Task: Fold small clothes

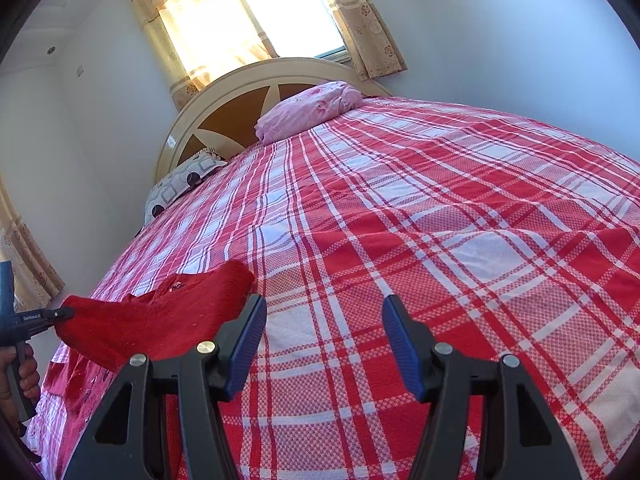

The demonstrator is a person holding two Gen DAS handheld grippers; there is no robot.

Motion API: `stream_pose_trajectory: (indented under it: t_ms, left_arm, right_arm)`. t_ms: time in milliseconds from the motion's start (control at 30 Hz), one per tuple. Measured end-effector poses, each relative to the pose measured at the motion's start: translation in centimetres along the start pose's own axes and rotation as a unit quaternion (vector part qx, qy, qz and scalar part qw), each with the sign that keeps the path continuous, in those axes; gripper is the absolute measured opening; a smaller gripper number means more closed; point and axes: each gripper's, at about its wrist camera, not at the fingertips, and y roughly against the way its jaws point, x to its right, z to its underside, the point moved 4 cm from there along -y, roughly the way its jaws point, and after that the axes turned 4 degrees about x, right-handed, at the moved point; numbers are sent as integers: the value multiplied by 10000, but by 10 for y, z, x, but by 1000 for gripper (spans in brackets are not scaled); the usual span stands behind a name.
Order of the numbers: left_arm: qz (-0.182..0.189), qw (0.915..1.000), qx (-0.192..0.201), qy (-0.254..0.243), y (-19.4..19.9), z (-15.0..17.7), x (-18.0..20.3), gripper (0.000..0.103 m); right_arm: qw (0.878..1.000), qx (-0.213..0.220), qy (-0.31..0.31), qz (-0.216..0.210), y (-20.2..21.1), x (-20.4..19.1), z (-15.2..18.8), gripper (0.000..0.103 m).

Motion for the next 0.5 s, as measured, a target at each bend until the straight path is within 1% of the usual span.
stream_pose_trajectory:
  t_ms: [367,500]
  left_arm:
    - [-230,9991,-165,320,-4,15,-43,5]
    - [-279,9986,-254,374,-8,22,-51,5]
  right_arm:
    - [10000,-7,7,3,-1,-1,1,61]
    - [10000,-14,4,2,-1,-1,1,61]
